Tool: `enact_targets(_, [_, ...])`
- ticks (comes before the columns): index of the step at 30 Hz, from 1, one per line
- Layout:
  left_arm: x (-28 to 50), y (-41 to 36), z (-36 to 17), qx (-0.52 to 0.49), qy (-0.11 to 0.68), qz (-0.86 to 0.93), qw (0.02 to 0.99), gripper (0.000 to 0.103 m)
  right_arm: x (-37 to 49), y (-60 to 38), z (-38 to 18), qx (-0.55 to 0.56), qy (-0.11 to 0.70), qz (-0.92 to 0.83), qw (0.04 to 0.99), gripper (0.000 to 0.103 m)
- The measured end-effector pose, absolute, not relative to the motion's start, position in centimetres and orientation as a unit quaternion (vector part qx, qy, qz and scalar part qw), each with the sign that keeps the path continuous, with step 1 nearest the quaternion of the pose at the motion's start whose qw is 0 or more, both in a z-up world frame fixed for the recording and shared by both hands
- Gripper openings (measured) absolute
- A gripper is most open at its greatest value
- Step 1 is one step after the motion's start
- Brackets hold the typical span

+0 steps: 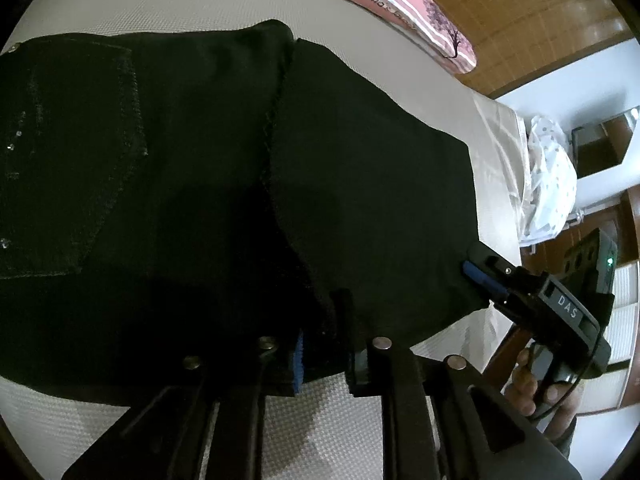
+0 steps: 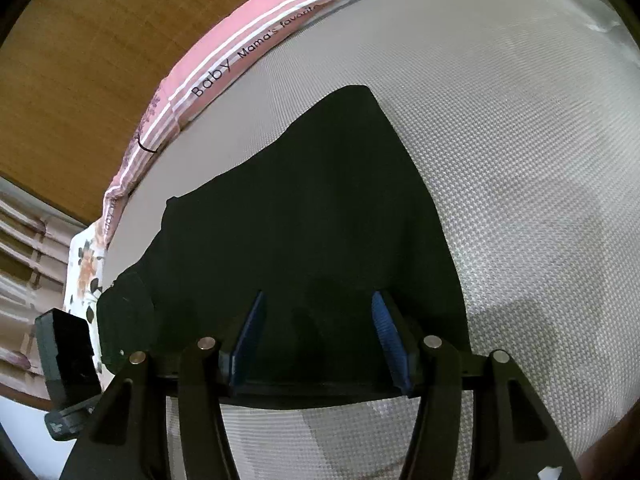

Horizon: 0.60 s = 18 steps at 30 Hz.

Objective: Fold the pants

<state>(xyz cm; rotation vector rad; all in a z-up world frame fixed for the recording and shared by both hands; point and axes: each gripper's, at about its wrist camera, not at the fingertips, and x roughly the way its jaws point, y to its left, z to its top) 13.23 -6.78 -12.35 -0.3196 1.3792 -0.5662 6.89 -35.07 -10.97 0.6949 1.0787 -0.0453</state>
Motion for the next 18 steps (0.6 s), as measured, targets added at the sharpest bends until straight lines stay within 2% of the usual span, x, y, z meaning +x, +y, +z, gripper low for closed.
enact_targets(5, [12.6, -6.8, -11.1, -0.092, 0.594, -0.237, 0.763, 0.037, 7.7, -34.5, -9.1, 0.297, 0.482, -0.027, 0.824, 0.054])
enact_targets(12, [11.4, -5.5, -9.9, -0.016, 0.548, -0.205, 0.811, 0.040, 12.5, -34.8, -7.7, 0.189, 0.469, -0.068, 0.860, 0.047])
enact_targets(15, [11.2, -4.1, -9.4, -0.001, 0.533, -0.182, 0.826, 0.049, 14.8, -35.4, -8.3, 0.159, 0.475, -0.085, 0.862, 0.047])
enact_targets(18, [11.2, -1.9, -9.1, -0.009, 0.526, -0.164, 0.835, 0.052, 16.7, -35.5, -9.8, 0.135, 0.495, -0.103, 0.852, 0.047])
